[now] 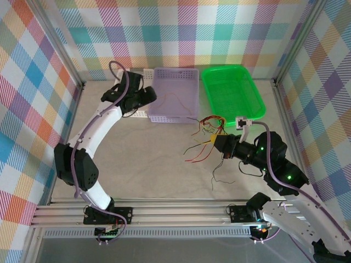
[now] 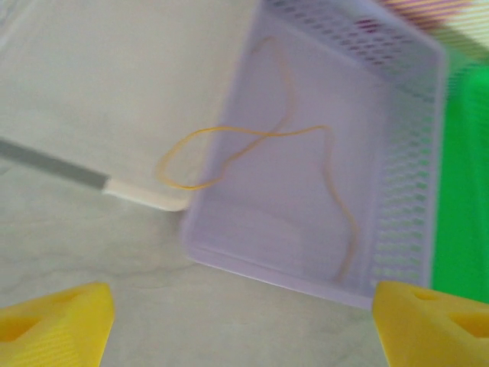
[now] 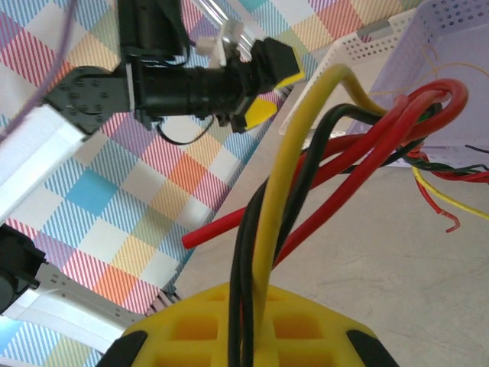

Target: Untangle the cables

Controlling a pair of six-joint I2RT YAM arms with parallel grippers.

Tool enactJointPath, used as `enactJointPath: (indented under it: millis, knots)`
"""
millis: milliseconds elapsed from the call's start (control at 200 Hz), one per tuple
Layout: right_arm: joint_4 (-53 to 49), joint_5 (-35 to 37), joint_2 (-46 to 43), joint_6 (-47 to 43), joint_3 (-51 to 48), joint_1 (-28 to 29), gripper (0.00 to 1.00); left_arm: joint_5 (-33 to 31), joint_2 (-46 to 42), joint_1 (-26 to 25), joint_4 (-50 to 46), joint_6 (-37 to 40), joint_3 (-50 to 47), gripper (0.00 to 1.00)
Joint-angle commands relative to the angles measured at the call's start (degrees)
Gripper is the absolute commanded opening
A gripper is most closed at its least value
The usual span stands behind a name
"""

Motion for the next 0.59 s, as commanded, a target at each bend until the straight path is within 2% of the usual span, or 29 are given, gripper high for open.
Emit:
enactJointPath:
  millis: [0, 160, 235, 420, 590]
  knots:
    - [2.4, -1.7, 0.0, 0.0, -0.2, 0.2, 0.00, 5.1, 2.9, 3.1, 3.9, -4.6, -0.7, 0.86]
    - [2.3, -1.6, 0.2, -0.2, -0.2, 0.2, 0.00, 7.5, 9.9, 4.8, 3.9, -4.9, 2.7, 0.82]
    - [2.3, -1.7, 0.3, -0.2, -0.1, 0.2, 0.00, 7.8, 13.0, 5.3, 3.5, -4.9, 4.5, 0.75]
    - [2.0, -1.7, 0.3, -0.1, -0.2, 0.2, 0.00, 8.2, 17.6, 6.0, 3.7, -4.7, 7.5, 0.66]
    - [2.1, -1.6, 0.3, 0.1, -0.2, 0.2, 0.00, 8.0, 20.8, 6.2, 3.8, -4.8, 9.6, 0.52]
